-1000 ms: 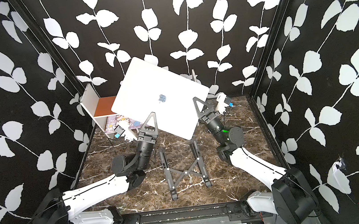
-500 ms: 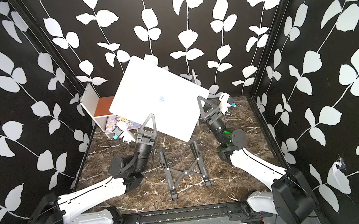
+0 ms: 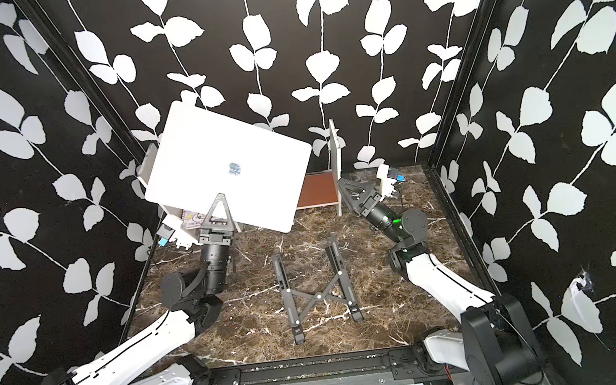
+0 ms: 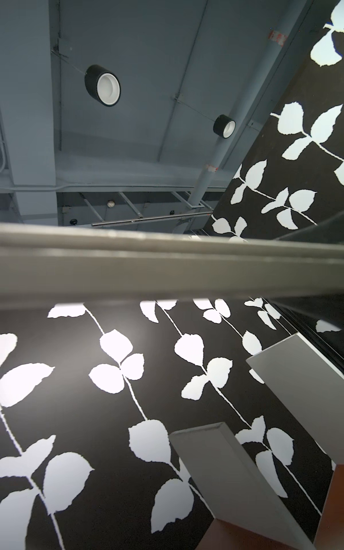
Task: Close the laptop lid and set it aside
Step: Place the laptop on the shelf.
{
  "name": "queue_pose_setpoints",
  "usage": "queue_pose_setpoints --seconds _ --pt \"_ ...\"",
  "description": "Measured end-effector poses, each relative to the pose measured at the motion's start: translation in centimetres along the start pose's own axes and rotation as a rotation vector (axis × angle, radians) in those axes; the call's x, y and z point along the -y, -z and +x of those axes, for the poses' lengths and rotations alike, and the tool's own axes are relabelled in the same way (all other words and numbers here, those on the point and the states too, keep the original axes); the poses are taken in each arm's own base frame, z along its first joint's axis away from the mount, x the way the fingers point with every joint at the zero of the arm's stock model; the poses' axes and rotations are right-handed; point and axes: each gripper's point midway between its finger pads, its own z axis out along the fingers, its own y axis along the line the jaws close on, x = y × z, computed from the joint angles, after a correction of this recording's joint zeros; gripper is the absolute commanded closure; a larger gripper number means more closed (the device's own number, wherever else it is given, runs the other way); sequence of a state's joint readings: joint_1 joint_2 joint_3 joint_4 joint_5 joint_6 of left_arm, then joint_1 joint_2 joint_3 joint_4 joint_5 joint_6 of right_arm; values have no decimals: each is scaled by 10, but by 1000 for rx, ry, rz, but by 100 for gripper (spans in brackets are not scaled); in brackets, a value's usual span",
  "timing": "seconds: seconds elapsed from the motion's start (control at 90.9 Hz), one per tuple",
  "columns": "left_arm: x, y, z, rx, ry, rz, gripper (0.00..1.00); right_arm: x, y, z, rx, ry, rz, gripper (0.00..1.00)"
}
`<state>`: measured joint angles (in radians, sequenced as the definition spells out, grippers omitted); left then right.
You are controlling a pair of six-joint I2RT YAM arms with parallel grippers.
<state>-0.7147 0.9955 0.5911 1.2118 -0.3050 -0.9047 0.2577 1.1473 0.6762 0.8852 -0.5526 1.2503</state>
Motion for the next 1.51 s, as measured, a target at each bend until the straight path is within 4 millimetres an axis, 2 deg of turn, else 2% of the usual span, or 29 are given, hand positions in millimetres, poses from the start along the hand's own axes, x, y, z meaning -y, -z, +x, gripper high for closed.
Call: queue_pose_setpoints --seconds 0.154,0.253,0.374,0.462,0.561,0.682,0.792,1.133,1.507 --pt "-5 5 -37 71 -4 -23 100 -11 39 5 -17 308 159 22" --pt "-12 7 -59 115 4 -52 100 -3 63 12 -4 442 237 23" --pt "-29 8 -78 151 27 -96 100 38 78 26 -51 480 360 24" --pt "-48 6 -86 165 58 -134 100 67 83 37 -110 458 441 25" --pt "-73 3 -88 171 92 -184 100 81 88 44 -144 447 480 25" --pt "-105 3 -88 172 119 -262 100 78 88 43 -140 459 473 25" --pt "-124 5 -90 184 134 -311 100 76 88 43 -138 462 471 25" --pt "-167 -2 -93 214 172 -392 100 80 87 43 -143 458 476 25" --pt "-196 -13 -87 226 190 -422 100 84 86 45 -151 450 480 25"
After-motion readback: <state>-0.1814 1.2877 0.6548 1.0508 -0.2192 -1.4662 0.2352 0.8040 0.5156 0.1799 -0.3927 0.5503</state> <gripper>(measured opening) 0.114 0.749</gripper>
